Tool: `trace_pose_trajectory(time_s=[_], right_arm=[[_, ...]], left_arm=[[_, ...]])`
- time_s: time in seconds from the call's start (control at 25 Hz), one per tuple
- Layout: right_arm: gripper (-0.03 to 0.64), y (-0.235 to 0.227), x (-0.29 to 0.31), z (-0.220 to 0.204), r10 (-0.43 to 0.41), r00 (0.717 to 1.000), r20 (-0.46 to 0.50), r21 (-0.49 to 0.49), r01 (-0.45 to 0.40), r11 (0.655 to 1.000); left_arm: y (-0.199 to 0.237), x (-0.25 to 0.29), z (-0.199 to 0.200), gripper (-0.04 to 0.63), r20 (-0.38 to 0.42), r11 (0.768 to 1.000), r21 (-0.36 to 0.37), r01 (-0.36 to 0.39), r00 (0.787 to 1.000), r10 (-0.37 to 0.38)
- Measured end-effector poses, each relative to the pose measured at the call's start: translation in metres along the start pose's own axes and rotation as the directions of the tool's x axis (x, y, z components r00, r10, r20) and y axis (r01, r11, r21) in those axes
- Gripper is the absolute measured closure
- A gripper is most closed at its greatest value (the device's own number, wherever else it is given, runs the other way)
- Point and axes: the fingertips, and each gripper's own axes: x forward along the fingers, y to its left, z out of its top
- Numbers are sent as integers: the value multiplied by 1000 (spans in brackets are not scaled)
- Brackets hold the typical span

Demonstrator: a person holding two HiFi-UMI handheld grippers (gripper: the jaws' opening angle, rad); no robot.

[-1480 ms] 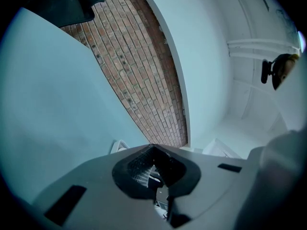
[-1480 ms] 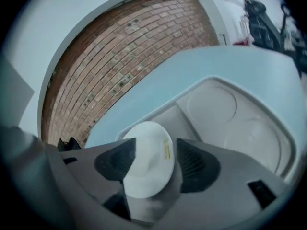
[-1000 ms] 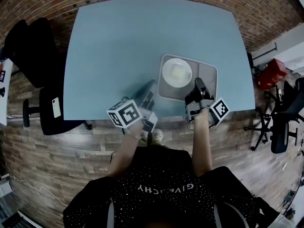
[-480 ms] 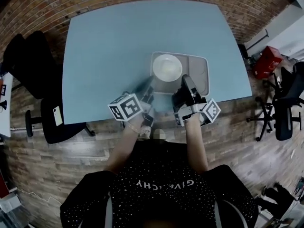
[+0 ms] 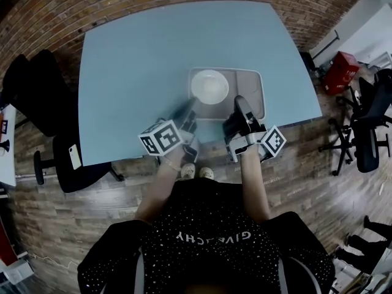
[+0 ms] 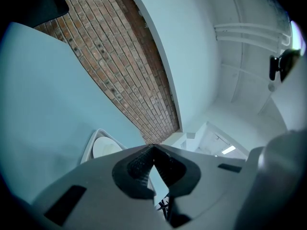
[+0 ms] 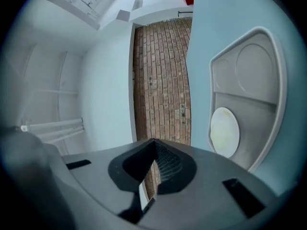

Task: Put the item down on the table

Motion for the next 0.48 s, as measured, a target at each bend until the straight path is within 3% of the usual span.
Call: trace_pose_trajectory(time_s=[0.48], right_arm=[[603,-6,-12,-10,-28,999,-25,4,28,1000]], left_arm=[[2,-10,-14,584,-7,1000,-15,-23,1000,22]])
